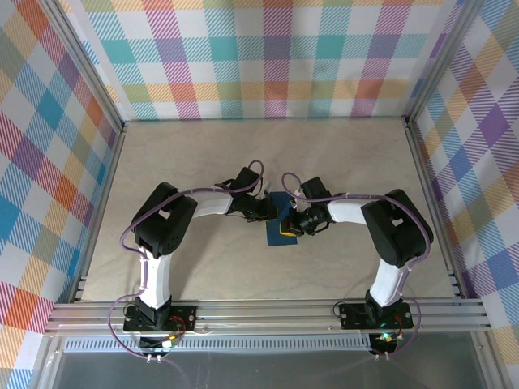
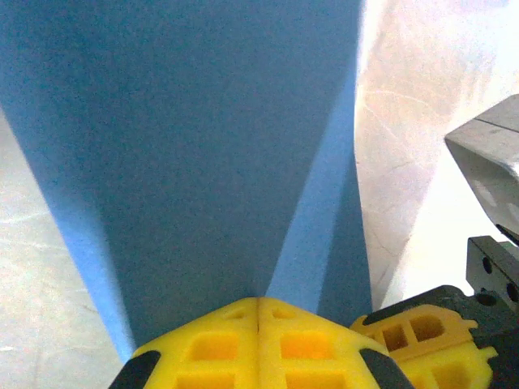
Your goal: Fold a paper plane with a square sheet of paper (fold left side to right side)
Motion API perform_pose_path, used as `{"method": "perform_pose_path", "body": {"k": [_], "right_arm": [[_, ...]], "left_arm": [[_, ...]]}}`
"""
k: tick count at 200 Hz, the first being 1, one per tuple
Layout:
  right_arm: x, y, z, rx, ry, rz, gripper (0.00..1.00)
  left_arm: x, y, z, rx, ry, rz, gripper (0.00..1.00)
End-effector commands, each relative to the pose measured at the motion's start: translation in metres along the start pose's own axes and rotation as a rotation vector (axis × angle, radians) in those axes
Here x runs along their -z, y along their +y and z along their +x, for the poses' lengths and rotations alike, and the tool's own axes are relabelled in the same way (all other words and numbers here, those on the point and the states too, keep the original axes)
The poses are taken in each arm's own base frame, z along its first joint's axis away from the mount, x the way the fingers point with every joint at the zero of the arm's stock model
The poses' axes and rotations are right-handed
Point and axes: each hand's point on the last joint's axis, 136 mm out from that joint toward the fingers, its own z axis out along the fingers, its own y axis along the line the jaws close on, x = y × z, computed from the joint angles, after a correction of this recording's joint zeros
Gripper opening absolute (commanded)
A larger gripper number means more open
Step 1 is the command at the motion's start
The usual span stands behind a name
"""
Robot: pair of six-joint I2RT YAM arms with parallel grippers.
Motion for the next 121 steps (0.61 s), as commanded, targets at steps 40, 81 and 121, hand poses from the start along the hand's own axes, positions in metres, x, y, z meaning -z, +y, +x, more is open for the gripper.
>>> {"method": "perform_pose_path", "body": {"k": [40,81,121], "right_arm": [[-0.009,-0.073,0.035,-0.082,0.098,0.293,0.00],[-0.011,-0.076,0.036,-0.084,0.101,0.300,0.00],[-0.012,-0.076,0.036,-0.084,0.103,0.297,0.00]], "left_arm": [[0.001,0.025,-0.021,0.014,-0.057,-0.065,0.00],[0.006,0.032,-0.038,0.022,-0.091,-0.078,0.00],[0.010,0.040,-0.059,0.019,-0.119,-0.097,0.00]]}}
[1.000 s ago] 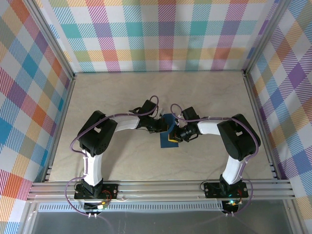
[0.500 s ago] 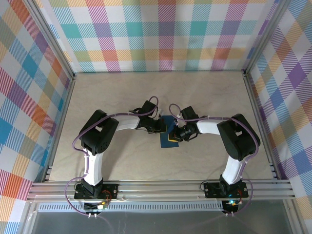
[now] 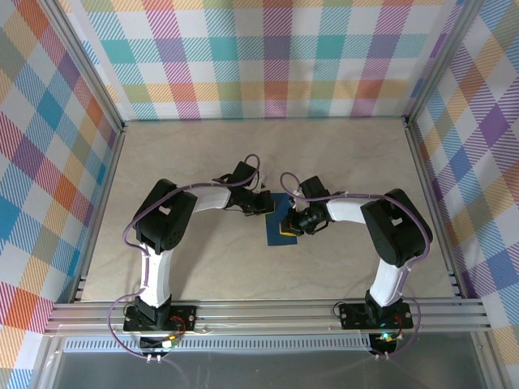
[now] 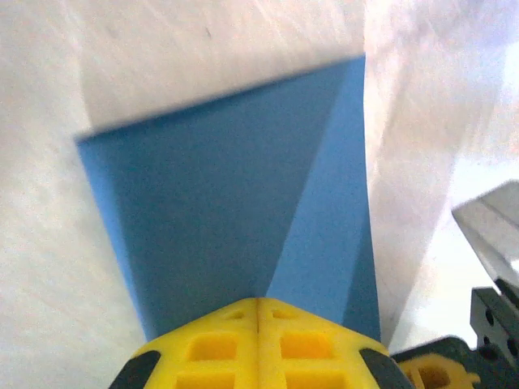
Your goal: Fold a paper plane with a square sheet of paper (fold left side to right side)
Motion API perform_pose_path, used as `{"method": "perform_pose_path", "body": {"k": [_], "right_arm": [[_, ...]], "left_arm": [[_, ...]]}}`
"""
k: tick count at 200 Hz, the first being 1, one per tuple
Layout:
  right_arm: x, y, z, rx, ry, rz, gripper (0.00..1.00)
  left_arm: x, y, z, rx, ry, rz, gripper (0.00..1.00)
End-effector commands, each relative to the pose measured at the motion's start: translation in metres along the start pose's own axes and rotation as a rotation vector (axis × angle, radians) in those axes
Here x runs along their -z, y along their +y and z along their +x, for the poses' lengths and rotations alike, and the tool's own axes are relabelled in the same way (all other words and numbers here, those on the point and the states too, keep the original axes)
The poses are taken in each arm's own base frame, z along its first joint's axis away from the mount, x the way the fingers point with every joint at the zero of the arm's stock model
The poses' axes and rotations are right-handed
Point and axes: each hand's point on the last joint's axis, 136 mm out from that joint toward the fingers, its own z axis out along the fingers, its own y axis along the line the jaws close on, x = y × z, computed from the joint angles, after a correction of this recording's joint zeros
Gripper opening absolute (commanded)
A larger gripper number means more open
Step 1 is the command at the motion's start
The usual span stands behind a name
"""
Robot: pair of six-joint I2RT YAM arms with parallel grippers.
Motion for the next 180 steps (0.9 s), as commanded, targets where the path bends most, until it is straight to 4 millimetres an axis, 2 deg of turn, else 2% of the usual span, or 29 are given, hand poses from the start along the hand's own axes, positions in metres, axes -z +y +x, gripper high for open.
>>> {"method": "perform_pose_path", "body": {"k": [1,39,86,180], "right_arm": [[-0.013,-0.075,0.037,-0.104,0.097,0.276,0.00],[-0.014,-0.074,0.037,-0.107,0.094,0.268,0.00],[-0.016,-0.069,0.036,-0.114,0.090,0.241,0.00],[-0.016,-0.067,0.036,-0.119,0.095,0.227,0.00]], "left_arm": [[0.004,0.027,-0.029,-0.003,-0.070,-0.086,0.00],[0.006,0.043,-0.050,0.009,-0.101,-0.115,0.00],[0.006,0.054,-0.072,0.011,-0.124,-0.130,0.00],[0.012,0.055,-0.101,0.014,-0.162,-0.119,0.00]]}}
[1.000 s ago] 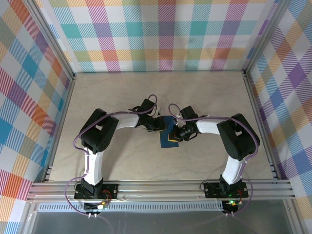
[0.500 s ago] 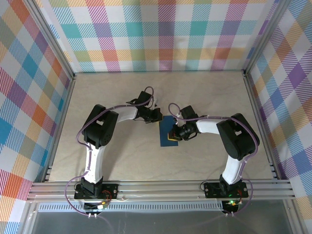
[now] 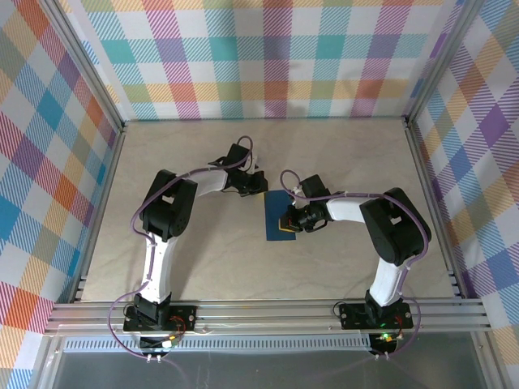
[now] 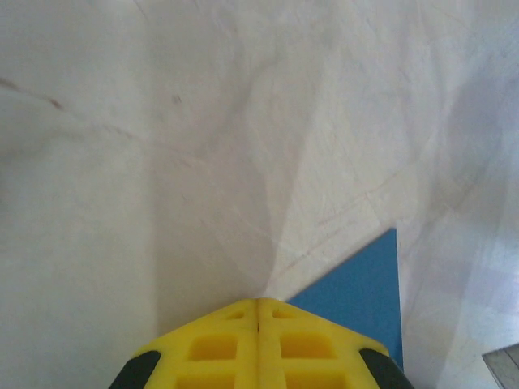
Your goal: Fold a paper plane with a square sheet of paper (fold left side to right side)
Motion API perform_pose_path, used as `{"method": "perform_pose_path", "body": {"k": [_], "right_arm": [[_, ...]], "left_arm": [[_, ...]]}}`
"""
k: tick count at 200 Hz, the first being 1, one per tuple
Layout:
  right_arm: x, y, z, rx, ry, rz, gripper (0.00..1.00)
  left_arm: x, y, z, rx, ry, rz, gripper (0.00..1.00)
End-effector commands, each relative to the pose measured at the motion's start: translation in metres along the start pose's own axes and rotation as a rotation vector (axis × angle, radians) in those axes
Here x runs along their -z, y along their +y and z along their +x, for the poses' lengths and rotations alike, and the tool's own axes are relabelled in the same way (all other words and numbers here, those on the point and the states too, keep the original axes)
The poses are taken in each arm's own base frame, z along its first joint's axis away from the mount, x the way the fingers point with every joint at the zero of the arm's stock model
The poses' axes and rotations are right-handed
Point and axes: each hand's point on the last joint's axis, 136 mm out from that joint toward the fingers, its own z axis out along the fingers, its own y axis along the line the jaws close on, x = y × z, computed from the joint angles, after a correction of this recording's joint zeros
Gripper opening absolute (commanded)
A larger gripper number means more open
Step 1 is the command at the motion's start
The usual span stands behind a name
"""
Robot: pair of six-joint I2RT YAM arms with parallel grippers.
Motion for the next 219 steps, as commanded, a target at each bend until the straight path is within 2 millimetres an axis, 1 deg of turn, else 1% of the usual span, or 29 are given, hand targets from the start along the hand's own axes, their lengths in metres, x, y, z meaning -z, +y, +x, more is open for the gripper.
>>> {"method": "perform_pose_path", "body": {"k": [1,28,48,63,77,90,114,128,154,173,204,219], "right_arm": [[-0.010,-0.068,0.052,-0.146,0.147,0.238,0.00],[-0.009,-0.063,0.050,-0.144,0.140,0.224,0.00],[-0.009,-0.058,0.047,-0.145,0.133,0.203,0.00],[-0.008,-0.054,0.044,-0.143,0.122,0.188,0.00],[-0.008,-0.052,0.042,-0.143,0.115,0.177,0.00],[-0.009,-0.051,0.041,-0.143,0.113,0.171,0.00],[-0.010,-0.051,0.041,-0.148,0.112,0.168,0.00],[-0.010,-0.050,0.040,-0.149,0.109,0.164,0.00],[-0.010,-0.050,0.040,-0.145,0.106,0.162,0.00],[-0.010,-0.050,0.039,-0.145,0.101,0.162,0.00],[-0.009,-0.048,0.038,-0.142,0.099,0.159,0.00],[-0.009,-0.048,0.039,-0.142,0.098,0.158,0.00]], "left_arm": [[0.004,0.027,-0.025,0.003,-0.065,-0.082,0.00],[0.013,0.017,-0.029,-0.007,-0.079,-0.061,0.00],[0.029,0.004,-0.031,-0.023,-0.104,-0.037,0.00],[0.043,-0.005,-0.027,-0.035,-0.116,-0.022,0.00],[0.056,-0.013,-0.020,-0.045,-0.122,-0.005,0.00],[0.065,-0.020,-0.007,-0.048,-0.115,0.013,0.00],[0.072,-0.034,0.022,-0.056,-0.084,0.054,0.00],[0.070,-0.040,0.039,-0.060,-0.055,0.070,0.00],[0.059,-0.051,0.060,-0.071,-0.015,0.095,0.00],[0.046,-0.051,0.067,-0.073,0.015,0.092,0.00],[0.028,-0.051,0.070,-0.078,0.048,0.090,0.00],[0.021,-0.048,0.072,-0.077,0.059,0.076,0.00]]}}
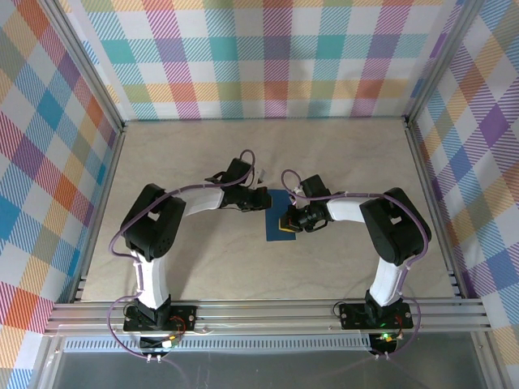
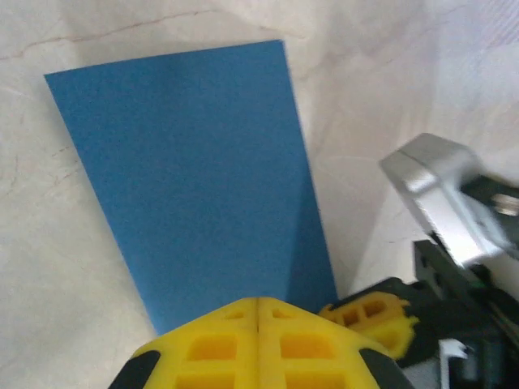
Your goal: Fold a paper plane with a square sheet of paper (fold left side to right side)
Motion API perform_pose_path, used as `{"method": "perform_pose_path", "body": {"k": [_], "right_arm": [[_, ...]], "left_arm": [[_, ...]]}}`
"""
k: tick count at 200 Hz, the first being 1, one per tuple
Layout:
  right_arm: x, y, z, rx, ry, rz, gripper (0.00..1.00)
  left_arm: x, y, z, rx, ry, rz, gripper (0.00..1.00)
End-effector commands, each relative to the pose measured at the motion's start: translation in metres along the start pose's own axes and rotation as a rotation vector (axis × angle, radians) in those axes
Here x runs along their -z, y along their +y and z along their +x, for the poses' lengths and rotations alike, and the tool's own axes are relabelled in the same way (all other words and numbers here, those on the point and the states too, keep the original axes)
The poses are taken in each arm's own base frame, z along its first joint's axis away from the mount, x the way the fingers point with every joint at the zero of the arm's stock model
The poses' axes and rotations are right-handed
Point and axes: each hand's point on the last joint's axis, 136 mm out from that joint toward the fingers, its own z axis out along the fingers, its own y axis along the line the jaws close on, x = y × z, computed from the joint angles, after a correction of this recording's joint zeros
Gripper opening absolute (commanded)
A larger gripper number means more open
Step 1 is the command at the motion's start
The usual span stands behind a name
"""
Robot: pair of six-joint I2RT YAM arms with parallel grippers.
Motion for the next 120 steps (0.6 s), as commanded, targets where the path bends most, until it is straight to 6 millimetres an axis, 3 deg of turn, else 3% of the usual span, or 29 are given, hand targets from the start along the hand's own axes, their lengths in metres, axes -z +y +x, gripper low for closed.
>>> {"method": "perform_pose_path", "body": {"k": [1,44,80,120], "right_arm": [[-0.008,-0.051,0.038,-0.119,0.098,0.173,0.00],[-0.005,-0.045,0.035,-0.109,0.086,0.152,0.03],[0.005,-0.011,0.018,-0.070,0.048,0.047,0.10],[0.036,0.018,0.002,-0.017,-0.012,-0.003,0.22]], "left_arm": [[-0.008,-0.003,-0.006,-0.004,0.004,0.009,0.00],[-0.019,0.019,0.002,0.029,0.028,-0.065,0.00],[-0.022,0.030,0.014,0.040,0.055,-0.102,0.00],[-0.023,0.034,0.029,0.040,0.082,-0.110,0.00]]}}
